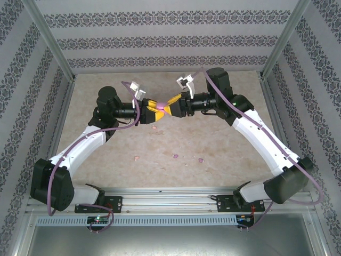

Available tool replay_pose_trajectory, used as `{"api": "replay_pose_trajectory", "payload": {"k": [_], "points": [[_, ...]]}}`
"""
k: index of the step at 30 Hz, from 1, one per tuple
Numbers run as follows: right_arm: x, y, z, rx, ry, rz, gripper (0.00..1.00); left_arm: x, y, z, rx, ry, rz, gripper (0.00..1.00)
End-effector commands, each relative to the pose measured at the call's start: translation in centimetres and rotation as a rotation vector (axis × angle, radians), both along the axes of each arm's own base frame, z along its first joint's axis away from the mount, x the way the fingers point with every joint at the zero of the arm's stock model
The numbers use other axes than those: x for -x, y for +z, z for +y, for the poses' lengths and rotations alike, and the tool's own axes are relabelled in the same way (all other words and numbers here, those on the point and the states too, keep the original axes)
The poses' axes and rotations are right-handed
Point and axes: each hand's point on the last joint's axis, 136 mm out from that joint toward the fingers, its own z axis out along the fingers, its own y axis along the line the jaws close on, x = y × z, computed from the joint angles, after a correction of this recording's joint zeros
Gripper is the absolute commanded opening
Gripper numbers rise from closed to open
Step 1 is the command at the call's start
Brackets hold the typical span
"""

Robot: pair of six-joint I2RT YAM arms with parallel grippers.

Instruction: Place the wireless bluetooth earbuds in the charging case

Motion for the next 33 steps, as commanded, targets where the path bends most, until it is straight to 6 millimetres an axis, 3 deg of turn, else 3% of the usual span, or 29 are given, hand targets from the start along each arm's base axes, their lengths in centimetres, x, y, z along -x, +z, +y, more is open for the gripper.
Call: {"api": "replay_pose_trajectory", "payload": {"k": [1, 13, 24, 33], "points": [[-3.3, 0.1, -1.5, 0.005, -0.161, -0.015, 0.46, 2.2, 1.8, 0.2, 0.025, -0.068, -0.099, 0.20], [-6.0, -2.1, -3.3, 0.052, -0.342, 0.128, 0.56, 1.4, 0.6, 0.2, 0.006, -0.014, -0.106, 0.20], [-5.3, -1.1, -3.7, 0.013, -0.393, 0.273, 0.62, -0.9, -1.6, 0.8, -0.020, 0.089, -0.084, 0.22], [-4.7, -3.6, -5.8, 0.069, -0.552, 0.399, 0.61, -3.0, -4.0, 1.5, -0.045, 0.180, -0.043, 0.22]]}}
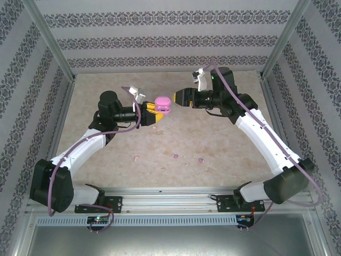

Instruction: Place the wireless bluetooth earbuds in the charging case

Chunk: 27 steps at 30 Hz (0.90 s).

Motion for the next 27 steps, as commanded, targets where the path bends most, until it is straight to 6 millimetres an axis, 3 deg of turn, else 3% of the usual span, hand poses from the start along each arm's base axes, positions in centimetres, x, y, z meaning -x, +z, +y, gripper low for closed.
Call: {"api": "replay_pose_trajectory", "payload": {"k": [1, 7, 16, 22, 27], "points": [[0.3, -1.4, -2.2, 0.031, -0.141, 0.079, 0.61, -1.3, -1.0, 0.8, -0.009, 0.058, -0.031, 0.22], [0.7, -9.9, -5.1, 0.126, -0.365, 0.315, 0.52, -2.3, -2.6, 1.9, -0.020, 0.123, -0.018, 0.22], [4.2, -20.3, -3.8, 0.175, -0.441, 0.569, 0.44, -1.8, -4.8, 2.7, -0.074, 0.158, 0.001, 0.21], [6.5, -24.9, -2.6, 0.210, -0.481, 0.652, 0.36, -1.2, -5.7, 3.1, -0.111, 0.166, 0.009, 0.22], [8.5, -27.6, -1.6, 0.252, -0.502, 0.680, 0.32, -0.2, -6.7, 3.4, -0.134, 0.172, 0.020, 0.22]]}}
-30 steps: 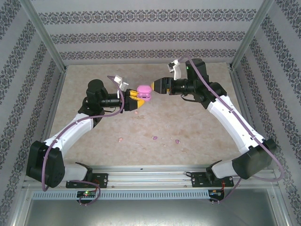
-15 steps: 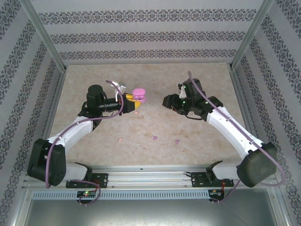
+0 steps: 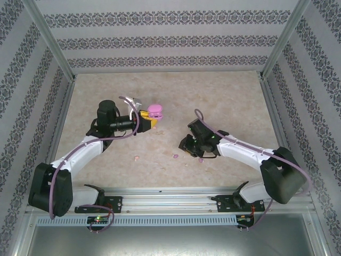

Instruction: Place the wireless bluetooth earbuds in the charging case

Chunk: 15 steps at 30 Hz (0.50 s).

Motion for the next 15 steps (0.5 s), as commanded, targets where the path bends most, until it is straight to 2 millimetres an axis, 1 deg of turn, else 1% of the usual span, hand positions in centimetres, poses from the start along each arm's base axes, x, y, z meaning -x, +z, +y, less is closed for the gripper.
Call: {"api": "replay_pose_trajectory", "payload": {"k": [1, 5, 10, 15], "points": [[0.0, -1.3, 0.6, 0.010, -0.073, -0.012, 0.30, 1.1, -0.5, 0.6, -0.029, 0.001, -0.021, 0.21], [0.9, -2.7, 1.3, 0.008, -0.100, -0.012, 0.26, 2.2, -0.9, 0.8, -0.055, -0.010, -0.026, 0.22], [1.1, -3.3, 1.7, 0.011, -0.124, -0.038, 0.24, 3.2, -1.2, 1.0, -0.063, -0.020, -0.036, 0.22], [0.8, -3.9, 2.0, 0.004, -0.143, -0.047, 0.24, 3.9, -1.3, 1.2, -0.063, -0.026, -0.043, 0.22]]}}
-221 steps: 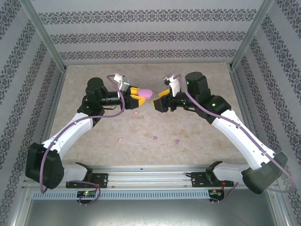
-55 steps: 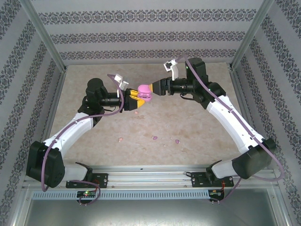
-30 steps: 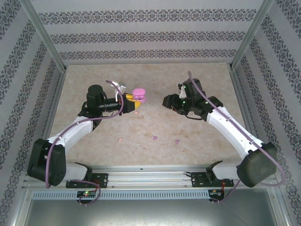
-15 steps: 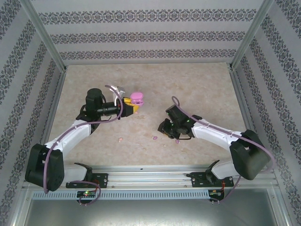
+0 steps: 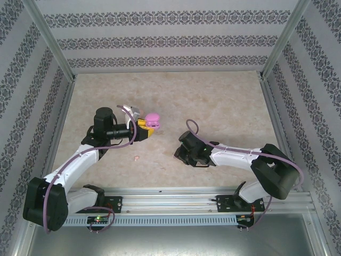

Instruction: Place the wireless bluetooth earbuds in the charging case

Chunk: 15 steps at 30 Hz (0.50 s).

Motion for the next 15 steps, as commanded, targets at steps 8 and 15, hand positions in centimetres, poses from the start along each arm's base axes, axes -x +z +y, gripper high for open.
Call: {"api": "replay_pose_trajectory", "payload": {"k": [8, 15], "points": [[-0.6, -1.2, 0.7, 0.006, -0.039, -0.016, 0.23, 1.5, -0.1, 0.5, -0.015, -0.011, -0.039, 0.22], [-0.6, -1.8, 1.1, 0.011, -0.023, -0.006, 0.23, 1.9, 0.1, 0.8, -0.012, 0.003, -0.046, 0.23]]}}
